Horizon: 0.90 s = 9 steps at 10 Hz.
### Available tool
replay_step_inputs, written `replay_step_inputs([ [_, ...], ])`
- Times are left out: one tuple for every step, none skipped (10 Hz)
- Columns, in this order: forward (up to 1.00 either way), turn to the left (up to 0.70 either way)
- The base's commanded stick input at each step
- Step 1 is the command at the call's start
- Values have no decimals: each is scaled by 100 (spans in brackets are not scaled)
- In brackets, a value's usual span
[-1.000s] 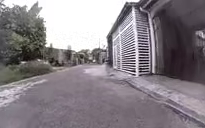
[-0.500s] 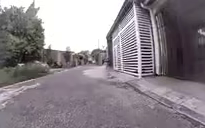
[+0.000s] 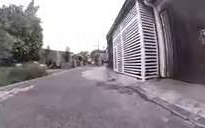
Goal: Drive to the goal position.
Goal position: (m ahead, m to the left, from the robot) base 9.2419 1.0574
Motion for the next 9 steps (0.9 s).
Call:
replay_step_inputs([
  [70,0],
  [70,0],
  [70,0],
  [70,10],
  [70,28],
  [70,9],
  [70,0],
  [70,0],
  [70,0],
])
